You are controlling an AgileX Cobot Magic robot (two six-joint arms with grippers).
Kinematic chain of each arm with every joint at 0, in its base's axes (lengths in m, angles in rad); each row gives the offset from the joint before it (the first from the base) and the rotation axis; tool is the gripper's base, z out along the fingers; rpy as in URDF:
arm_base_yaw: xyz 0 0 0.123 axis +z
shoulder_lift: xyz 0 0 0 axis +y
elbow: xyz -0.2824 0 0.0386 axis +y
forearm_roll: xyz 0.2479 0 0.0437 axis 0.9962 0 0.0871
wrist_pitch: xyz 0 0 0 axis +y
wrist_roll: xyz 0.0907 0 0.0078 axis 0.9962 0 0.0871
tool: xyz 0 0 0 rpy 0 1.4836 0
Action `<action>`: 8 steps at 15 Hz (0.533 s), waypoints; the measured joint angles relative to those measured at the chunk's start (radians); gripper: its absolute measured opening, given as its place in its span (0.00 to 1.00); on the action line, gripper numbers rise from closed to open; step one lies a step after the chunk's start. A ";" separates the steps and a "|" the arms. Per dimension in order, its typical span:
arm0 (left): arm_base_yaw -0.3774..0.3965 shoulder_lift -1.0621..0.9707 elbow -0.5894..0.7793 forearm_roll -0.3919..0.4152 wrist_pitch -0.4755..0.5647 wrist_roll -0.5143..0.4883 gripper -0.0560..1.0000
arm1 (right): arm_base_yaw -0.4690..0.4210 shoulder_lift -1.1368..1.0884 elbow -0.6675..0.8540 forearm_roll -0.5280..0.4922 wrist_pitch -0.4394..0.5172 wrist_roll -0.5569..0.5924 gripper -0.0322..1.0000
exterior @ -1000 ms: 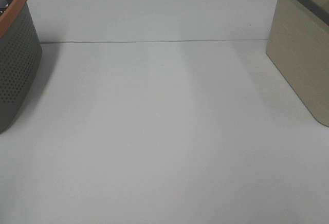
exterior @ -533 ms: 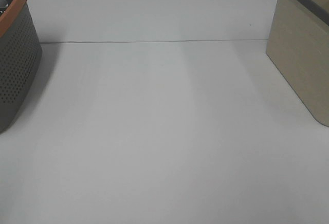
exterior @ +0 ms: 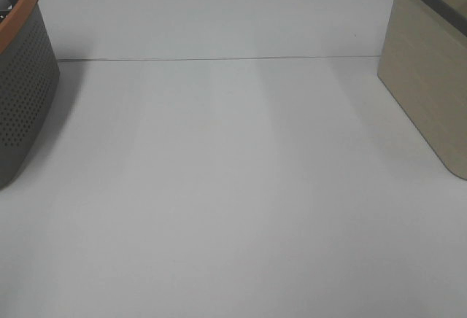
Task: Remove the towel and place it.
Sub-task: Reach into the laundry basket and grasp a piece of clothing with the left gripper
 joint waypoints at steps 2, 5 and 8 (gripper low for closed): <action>0.000 0.000 0.000 0.000 0.000 0.000 0.75 | 0.000 0.000 0.000 0.000 0.000 0.000 0.67; 0.000 0.000 0.000 0.000 0.000 0.000 0.75 | 0.000 0.000 0.000 0.000 0.000 0.001 0.67; 0.000 0.000 0.000 0.000 0.000 0.000 0.75 | 0.000 0.000 0.000 0.000 0.000 0.001 0.67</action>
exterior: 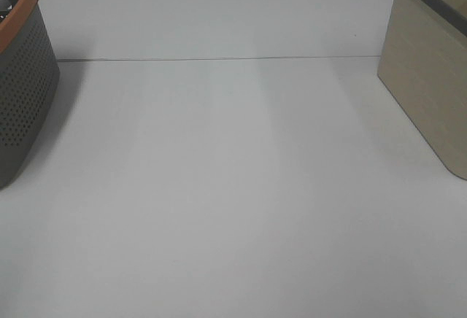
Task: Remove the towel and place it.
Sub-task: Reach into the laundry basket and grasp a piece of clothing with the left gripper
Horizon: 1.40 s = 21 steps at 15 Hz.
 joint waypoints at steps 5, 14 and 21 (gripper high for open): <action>0.000 0.000 0.000 0.000 0.000 0.001 0.75 | 0.000 0.000 0.000 0.000 0.000 0.000 0.67; 0.000 0.000 0.000 0.000 0.000 0.001 0.75 | 0.000 0.000 0.000 -0.002 0.000 0.000 0.67; 0.000 0.000 0.000 0.000 0.000 0.004 0.75 | 0.000 0.000 0.000 -0.002 0.000 0.000 0.67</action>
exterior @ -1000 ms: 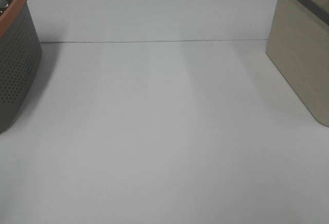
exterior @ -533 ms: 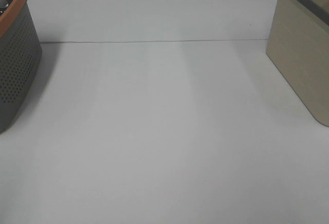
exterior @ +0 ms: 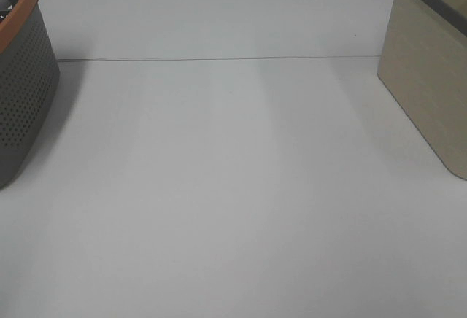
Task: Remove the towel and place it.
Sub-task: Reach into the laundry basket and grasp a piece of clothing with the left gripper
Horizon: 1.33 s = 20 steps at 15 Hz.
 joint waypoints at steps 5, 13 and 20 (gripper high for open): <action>0.000 0.007 -0.021 0.000 0.002 0.008 0.75 | 0.000 0.000 0.000 0.000 0.000 0.000 0.67; 0.000 0.342 -0.177 0.000 0.001 0.120 0.75 | 0.000 0.000 0.000 0.000 0.000 0.000 0.67; 0.000 0.780 -0.453 0.010 0.032 0.244 0.75 | 0.000 0.000 0.000 0.000 0.000 0.000 0.67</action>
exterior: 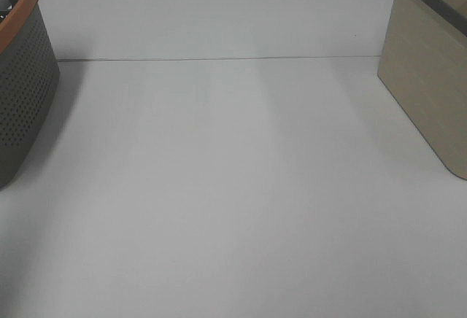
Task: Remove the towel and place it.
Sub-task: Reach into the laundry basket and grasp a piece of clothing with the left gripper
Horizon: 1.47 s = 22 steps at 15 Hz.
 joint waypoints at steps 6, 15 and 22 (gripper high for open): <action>0.000 0.366 -0.244 0.098 0.026 0.004 0.74 | 0.000 0.000 0.000 0.000 0.000 0.000 0.67; 0.000 0.850 -0.691 0.336 0.047 0.016 0.74 | 0.000 0.000 0.000 0.000 0.000 0.000 0.67; 0.000 1.109 -0.715 0.431 -0.074 0.025 0.73 | 0.000 0.000 0.000 0.000 0.000 0.000 0.67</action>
